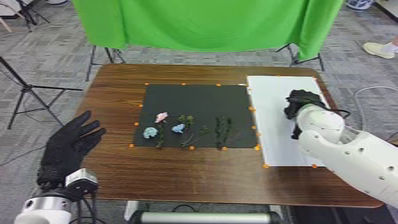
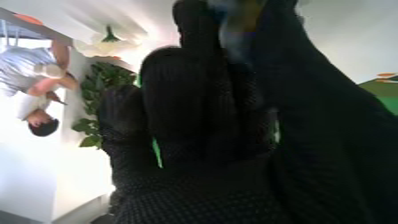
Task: Arrange flowers
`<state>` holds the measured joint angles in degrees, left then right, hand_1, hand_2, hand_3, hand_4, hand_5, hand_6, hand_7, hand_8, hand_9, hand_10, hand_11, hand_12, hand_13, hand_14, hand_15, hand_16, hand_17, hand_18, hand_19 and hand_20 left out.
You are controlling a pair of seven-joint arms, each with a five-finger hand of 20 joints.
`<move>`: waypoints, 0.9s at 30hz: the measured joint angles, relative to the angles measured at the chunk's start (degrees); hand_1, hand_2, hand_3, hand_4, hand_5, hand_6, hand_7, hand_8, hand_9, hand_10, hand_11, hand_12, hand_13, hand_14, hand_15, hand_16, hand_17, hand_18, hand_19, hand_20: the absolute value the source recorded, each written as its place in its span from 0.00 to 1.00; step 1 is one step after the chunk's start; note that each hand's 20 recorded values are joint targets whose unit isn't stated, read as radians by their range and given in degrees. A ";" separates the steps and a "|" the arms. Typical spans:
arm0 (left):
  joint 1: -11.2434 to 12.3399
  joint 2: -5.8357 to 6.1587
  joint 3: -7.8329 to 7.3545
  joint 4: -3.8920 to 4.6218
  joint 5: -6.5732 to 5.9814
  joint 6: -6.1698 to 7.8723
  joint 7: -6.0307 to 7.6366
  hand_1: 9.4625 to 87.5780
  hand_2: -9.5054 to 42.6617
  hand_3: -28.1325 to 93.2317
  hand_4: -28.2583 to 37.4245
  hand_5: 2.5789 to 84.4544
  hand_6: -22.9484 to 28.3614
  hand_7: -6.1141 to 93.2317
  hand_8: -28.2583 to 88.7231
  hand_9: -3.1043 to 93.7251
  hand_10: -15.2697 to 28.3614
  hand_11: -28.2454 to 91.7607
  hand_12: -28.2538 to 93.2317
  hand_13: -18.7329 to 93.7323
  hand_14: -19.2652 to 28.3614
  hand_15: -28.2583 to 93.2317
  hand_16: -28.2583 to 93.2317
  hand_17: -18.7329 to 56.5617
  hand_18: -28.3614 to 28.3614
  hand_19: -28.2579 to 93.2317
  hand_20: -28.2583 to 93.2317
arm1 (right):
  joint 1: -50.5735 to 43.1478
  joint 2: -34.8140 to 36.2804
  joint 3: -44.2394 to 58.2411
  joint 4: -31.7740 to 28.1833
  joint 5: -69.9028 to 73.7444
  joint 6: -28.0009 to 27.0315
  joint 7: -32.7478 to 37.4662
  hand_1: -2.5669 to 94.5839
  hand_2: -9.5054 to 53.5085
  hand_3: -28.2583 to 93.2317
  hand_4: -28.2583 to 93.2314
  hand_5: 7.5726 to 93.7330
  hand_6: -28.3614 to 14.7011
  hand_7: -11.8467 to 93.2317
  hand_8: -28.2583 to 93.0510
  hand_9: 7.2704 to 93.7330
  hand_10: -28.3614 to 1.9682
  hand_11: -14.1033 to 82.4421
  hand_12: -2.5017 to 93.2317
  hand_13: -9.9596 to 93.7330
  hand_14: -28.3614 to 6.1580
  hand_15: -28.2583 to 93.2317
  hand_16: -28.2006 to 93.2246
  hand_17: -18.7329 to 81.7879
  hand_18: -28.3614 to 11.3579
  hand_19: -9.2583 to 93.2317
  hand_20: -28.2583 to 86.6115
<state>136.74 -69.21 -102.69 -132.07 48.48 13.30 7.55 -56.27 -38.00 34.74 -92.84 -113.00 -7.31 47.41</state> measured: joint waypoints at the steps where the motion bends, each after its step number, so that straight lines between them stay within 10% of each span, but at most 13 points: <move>1: -0.01 0.00 0.00 0.00 0.00 0.00 -0.01 0.19 0.30 0.90 0.11 0.44 0.65 0.20 0.16 0.39 0.80 0.46 0.31 0.39 0.96 0.64 0.16 0.11 0.91 0.70 0.22 | 0.25 0.08 -0.74 0.14 -0.32 0.84 -0.02 0.57 0.00 0.87 0.00 0.85 0.71 0.38 0.22 0.96 0.67 0.29 0.34 0.80 0.61 0.87 0.35 0.55 0.18 1.00 0.67; 27: 0.80 -0.13 -0.92 -0.15 -0.03 0.09 0.01 0.19 0.30 0.90 0.11 0.44 0.65 0.20 0.16 0.39 0.80 0.46 0.31 0.39 0.96 0.64 0.15 0.11 0.91 0.70 0.22 | -3.47 -4.50 3.17 -11.81 -8.93 7.34 -9.46 0.57 0.00 0.90 0.00 0.90 0.67 0.34 0.26 1.00 0.67 0.32 0.37 0.83 0.60 0.87 0.36 0.58 0.15 1.00 0.70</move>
<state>137.54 -69.34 -103.61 -132.22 48.44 13.38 7.56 -59.74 -42.50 37.91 -104.65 -121.93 0.03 37.94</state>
